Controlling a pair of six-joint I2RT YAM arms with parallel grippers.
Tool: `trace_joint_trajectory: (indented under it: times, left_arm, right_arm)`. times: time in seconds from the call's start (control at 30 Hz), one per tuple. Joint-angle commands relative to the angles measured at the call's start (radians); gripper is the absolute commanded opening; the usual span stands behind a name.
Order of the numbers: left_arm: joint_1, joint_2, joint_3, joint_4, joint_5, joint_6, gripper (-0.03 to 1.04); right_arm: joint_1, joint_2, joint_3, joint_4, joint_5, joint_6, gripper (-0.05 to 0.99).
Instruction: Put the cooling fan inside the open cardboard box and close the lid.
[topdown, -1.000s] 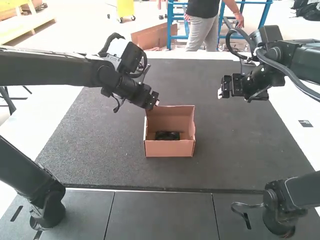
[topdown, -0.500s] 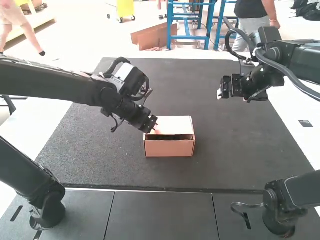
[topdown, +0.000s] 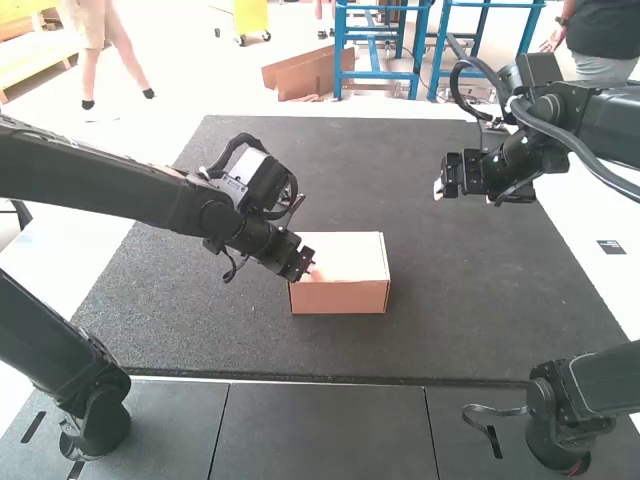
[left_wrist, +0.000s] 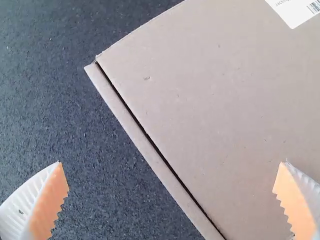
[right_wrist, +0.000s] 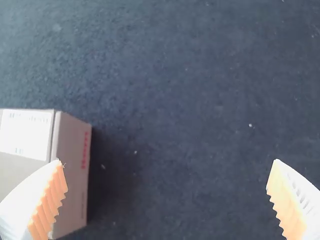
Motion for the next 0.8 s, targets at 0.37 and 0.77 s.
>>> trace_joint_trajectory:
  times: [0.37,0.77]
  left_arm:
    - [0.084,-0.195,0.401,-0.080,0.032,0.009,0.97]
    - [0.196,-0.536,0.045,0.266,0.124,-0.002,0.97]
  right_arm:
    - [-0.008,-0.024,0.052,0.048,-0.118,0.007,0.92]
    - [-0.010,-0.233,-0.152,0.436,-0.185,-0.011,0.92]
